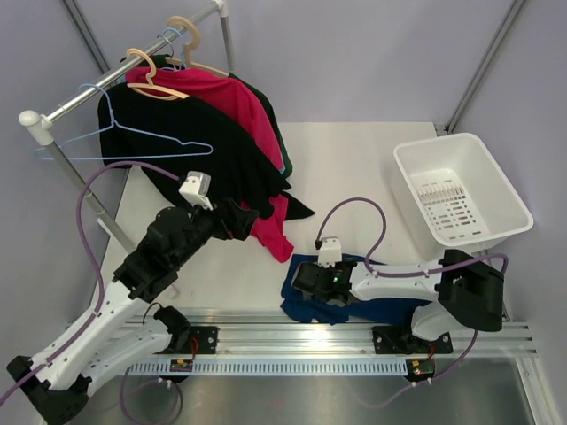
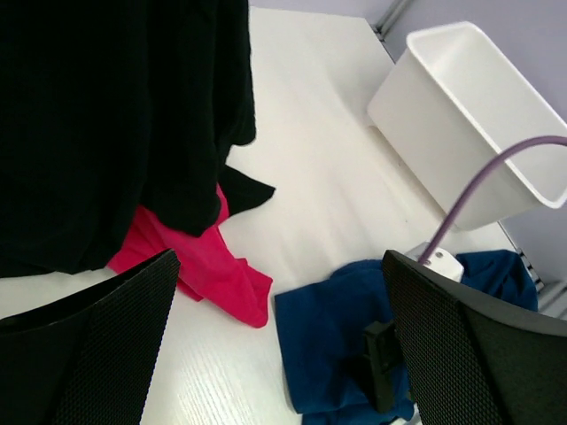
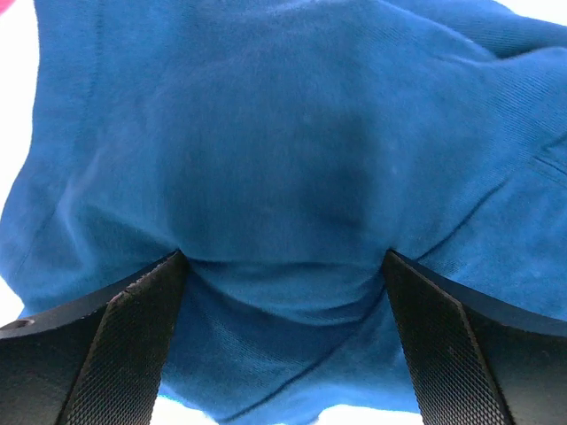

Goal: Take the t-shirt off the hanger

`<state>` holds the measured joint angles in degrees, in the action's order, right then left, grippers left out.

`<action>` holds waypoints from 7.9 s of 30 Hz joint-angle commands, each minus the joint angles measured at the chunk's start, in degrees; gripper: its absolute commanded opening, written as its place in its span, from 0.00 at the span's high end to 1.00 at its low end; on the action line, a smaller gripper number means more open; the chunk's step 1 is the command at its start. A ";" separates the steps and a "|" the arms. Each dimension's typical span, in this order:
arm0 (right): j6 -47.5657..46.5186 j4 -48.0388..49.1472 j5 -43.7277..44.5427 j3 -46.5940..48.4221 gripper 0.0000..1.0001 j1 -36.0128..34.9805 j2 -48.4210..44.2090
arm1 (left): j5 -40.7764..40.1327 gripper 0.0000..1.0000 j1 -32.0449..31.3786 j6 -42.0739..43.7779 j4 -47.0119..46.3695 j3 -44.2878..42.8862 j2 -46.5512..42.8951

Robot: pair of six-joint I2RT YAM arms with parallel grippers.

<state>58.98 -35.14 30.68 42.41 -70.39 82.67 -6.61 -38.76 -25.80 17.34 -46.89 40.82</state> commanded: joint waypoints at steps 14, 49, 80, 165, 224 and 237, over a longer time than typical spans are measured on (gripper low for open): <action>6.57 -15.79 15.00 19.09 1.00 0.16 14.28 | 0.28 0.01 -5.00 1.54 -7.50 6.72 5.41; -62.46 10.91 37.60 71.14 1.00 49.72 -5.07 | 8.99 0.01 -6.24 2.25 -13.30 11.30 3.21; -43.96 9.38 28.13 50.94 1.00 65.55 4.42 | 9.16 0.01 -6.59 2.25 -12.86 11.30 2.34; -26.28 28.90 -36.13 0.74 0.01 25.74 -28.88 | -67.57 0.01 -5.28 -0.73 13.24 -54.18 41.71; -26.29 29.86 -38.85 1.44 0.01 25.74 -25.81 | -68.10 0.14 2.99 16.66 -6.09 -46.01 42.42; -26.11 29.95 -39.20 1.80 0.00 25.65 -25.10 | -67.83 0.46 3.17 16.93 -5.92 -45.39 43.38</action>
<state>32.97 -6.81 -7.18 42.94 -44.25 57.76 -72.05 -35.90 -8.78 13.54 -92.09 83.79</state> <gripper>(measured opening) 0.993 0.572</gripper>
